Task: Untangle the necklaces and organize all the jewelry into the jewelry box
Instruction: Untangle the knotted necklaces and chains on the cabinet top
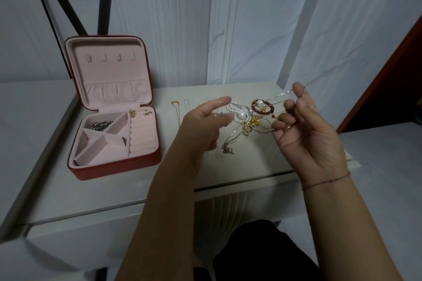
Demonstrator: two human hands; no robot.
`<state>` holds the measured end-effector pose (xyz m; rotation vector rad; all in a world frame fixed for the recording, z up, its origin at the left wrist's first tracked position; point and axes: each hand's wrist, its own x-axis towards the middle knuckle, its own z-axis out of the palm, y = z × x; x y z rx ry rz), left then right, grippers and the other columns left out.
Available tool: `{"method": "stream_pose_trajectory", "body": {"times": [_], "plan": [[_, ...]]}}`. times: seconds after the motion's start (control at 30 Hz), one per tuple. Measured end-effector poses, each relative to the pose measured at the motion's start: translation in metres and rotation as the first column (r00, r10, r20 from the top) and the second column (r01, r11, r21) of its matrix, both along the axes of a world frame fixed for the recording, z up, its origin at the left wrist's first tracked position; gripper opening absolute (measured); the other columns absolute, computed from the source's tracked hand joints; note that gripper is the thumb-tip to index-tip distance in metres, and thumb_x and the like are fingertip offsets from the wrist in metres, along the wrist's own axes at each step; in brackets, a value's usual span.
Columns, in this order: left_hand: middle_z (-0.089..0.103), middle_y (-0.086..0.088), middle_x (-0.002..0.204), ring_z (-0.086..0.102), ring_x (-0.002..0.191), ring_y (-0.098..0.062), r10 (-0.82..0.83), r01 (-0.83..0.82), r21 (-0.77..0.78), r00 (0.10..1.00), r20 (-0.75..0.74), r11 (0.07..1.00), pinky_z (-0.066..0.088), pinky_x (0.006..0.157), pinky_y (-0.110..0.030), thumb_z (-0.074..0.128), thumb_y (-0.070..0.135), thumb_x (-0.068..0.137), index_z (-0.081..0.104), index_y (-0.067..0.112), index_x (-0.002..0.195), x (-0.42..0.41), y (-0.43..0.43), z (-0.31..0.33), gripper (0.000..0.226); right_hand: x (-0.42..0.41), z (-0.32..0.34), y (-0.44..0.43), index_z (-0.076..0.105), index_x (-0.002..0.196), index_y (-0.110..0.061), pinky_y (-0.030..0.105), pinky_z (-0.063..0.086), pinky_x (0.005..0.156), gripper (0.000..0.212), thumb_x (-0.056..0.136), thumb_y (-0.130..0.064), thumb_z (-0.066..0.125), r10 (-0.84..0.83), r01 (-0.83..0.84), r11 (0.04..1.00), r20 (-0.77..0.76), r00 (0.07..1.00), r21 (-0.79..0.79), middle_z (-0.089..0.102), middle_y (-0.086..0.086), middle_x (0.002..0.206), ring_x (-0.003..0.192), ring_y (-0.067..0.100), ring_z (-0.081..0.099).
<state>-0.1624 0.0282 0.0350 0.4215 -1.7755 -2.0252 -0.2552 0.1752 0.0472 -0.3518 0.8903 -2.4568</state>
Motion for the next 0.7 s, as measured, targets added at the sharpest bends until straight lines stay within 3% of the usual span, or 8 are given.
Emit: {"method": "stream_pose_trajectory", "body": {"times": [0.07,0.2,0.33,0.47,0.57,0.7], "plan": [[0.037,0.005,0.054,0.028,0.040,-0.004,0.002,0.001,-0.116,1.000,0.022,0.993,0.028,0.038,-0.013,0.061,-0.002,0.085,0.062,0.020,0.121,0.002,0.004,0.001,0.042,-0.001,0.000,0.001,0.058,0.115,-0.018,0.018,0.044,0.057,0.034,0.082,-0.010,0.053,-0.014,0.014,1.000,-0.013,1.000,-0.016,0.060,0.000,0.082,0.056,0.005,0.046],[0.040,0.000,0.055,0.034,0.040,-0.003,0.008,-0.004,-0.136,1.000,0.030,0.991,0.032,0.039,-0.012,0.060,-0.009,0.083,0.056,0.015,0.129,0.000,0.005,0.001,0.052,-0.001,0.001,0.003,0.062,0.115,-0.020,0.020,0.050,0.064,0.035,0.082,-0.010,0.055,-0.069,0.071,0.997,-0.054,0.996,0.035,0.062,0.003,0.106,0.059,0.005,0.052],[0.051,-0.003,0.062,0.044,0.048,-0.005,0.103,-0.067,-0.334,0.991,0.090,0.940,0.044,0.049,-0.013,0.064,-0.007,0.081,0.049,0.016,0.137,0.002,-0.003,-0.006,0.062,-0.005,0.004,0.011,0.062,0.112,-0.020,0.017,0.046,0.057,0.029,0.092,-0.006,0.045,-0.148,0.154,0.987,-0.111,0.983,0.045,0.055,-0.003,0.121,0.053,0.002,0.044],[0.048,0.011,0.052,0.045,0.043,0.000,0.196,-0.160,-0.342,0.978,0.073,0.926,0.041,0.053,-0.014,0.064,0.010,0.088,0.058,0.015,0.128,0.001,-0.006,-0.008,0.041,-0.009,0.002,0.018,0.062,0.103,-0.019,0.017,0.046,0.058,0.025,0.094,-0.006,0.044,-0.146,0.148,0.989,-0.097,0.985,0.019,0.060,-0.001,0.119,0.053,0.003,0.045],[0.045,0.010,0.054,0.039,0.046,-0.004,0.217,-0.203,-0.159,0.973,0.080,0.966,0.035,0.048,-0.018,0.058,0.024,0.093,0.068,0.018,0.101,-0.001,-0.004,-0.005,0.015,-0.010,0.000,0.018,0.064,0.097,-0.019,0.024,0.053,0.071,0.019,0.093,-0.009,0.048,-0.145,0.151,0.986,-0.075,0.987,0.071,0.064,0.002,0.114,0.063,0.007,0.056],[0.027,0.007,0.046,0.019,0.036,-0.005,0.161,-0.163,0.220,0.987,0.027,0.962,0.017,0.035,-0.014,0.045,0.030,0.100,0.063,0.014,0.089,-0.001,-0.007,0.001,0.026,-0.010,-0.003,0.020,0.062,0.087,-0.021,0.026,0.055,0.077,0.017,0.095,-0.014,0.049,-0.126,0.169,0.933,-0.152,0.980,0.317,0.071,-0.002,0.100,0.074,0.012,0.067]]}}
